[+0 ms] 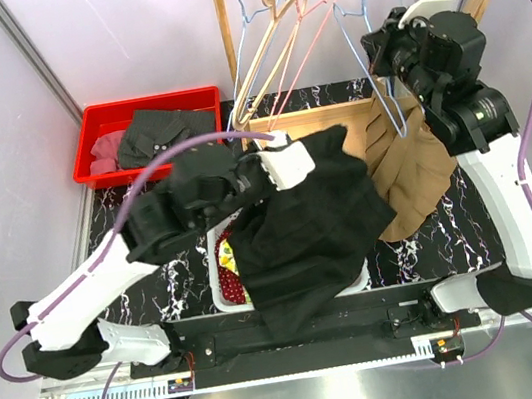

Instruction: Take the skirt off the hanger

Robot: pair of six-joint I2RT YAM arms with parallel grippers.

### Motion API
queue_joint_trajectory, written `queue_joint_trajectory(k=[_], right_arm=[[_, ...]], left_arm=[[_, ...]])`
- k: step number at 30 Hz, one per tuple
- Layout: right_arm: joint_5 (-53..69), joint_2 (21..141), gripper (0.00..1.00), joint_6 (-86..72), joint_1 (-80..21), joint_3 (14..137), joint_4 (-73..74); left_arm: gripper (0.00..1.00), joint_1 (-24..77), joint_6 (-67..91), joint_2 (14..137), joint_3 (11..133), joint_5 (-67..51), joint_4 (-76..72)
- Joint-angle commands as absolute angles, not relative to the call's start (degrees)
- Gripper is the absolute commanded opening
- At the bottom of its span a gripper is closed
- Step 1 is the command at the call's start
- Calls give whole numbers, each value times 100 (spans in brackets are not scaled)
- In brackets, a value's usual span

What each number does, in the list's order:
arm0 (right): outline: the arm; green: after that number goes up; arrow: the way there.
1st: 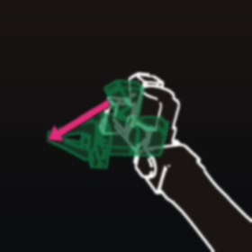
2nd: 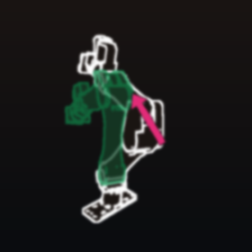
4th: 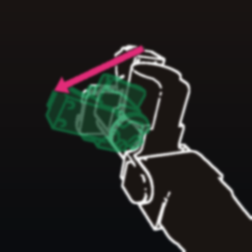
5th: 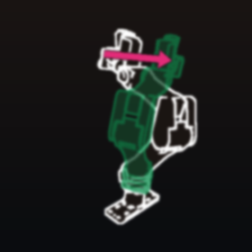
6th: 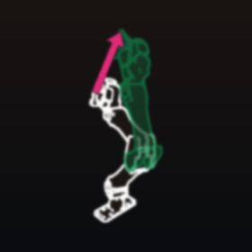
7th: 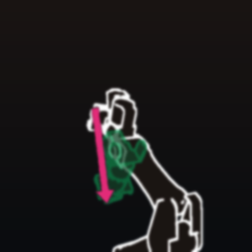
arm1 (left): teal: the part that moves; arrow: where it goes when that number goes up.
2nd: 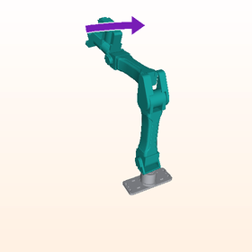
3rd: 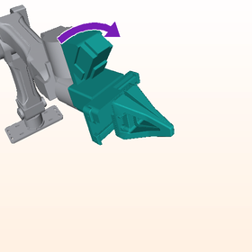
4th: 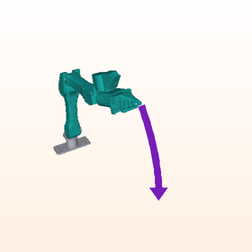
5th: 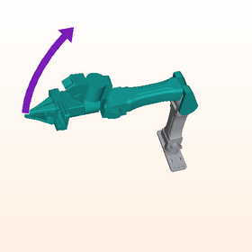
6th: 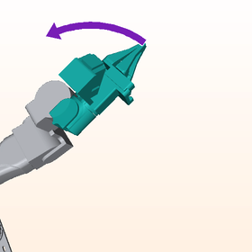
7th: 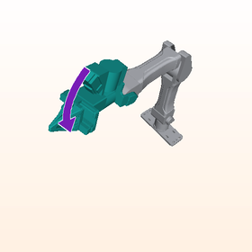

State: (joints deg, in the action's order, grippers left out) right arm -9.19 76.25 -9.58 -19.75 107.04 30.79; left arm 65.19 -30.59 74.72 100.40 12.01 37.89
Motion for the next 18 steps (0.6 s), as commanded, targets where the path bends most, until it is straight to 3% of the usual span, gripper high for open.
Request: queue_joint_trajectory(k=[1,5,11,18], right_arm=[[-1046,7848,0,-879,-1960,11056,2637],[-1160,7989,0,-914,-1969,11092,2566],[-1143,8428,0,-879,-1960,11373,2558],[-1134,8999,0,-800,-1846,11952,2558]], left_arm=[[0,6021,-3287,7040,9510,1433,3049],[0,5968,-3358,6777,9089,689,3523],[0,6240,-3165,6451,7377,484,4376],[0,6249,-2048,7662,7840,35,5862]])
